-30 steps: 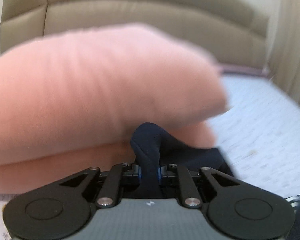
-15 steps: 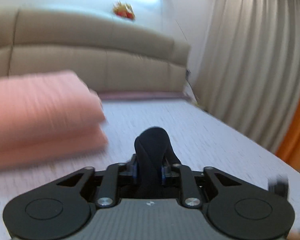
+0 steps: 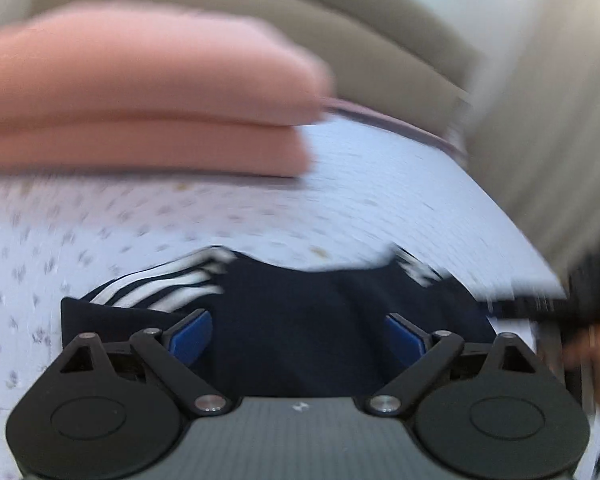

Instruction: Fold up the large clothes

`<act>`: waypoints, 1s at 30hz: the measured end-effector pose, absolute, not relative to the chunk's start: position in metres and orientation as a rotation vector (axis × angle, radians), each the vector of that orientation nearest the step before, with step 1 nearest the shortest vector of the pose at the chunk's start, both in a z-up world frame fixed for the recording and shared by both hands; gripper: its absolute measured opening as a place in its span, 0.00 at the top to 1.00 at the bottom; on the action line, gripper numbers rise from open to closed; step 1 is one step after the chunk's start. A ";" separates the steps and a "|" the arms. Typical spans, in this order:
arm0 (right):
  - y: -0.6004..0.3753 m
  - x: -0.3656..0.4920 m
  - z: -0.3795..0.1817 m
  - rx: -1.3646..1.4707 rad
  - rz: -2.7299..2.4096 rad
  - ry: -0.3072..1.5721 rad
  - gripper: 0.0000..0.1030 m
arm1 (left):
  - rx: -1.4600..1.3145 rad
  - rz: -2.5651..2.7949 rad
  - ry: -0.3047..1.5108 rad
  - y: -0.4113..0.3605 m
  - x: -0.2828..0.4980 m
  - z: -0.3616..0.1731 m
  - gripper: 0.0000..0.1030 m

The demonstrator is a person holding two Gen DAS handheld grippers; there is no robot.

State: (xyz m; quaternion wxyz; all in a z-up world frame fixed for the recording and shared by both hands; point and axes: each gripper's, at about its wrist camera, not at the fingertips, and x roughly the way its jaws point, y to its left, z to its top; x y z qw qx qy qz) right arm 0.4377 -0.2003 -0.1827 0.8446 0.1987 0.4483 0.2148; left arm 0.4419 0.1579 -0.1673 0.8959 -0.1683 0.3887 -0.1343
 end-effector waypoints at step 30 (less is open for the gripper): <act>-0.200 0.397 -0.209 0.651 0.639 1.105 0.86 | -0.405 -0.350 0.952 0.174 0.401 -0.228 0.95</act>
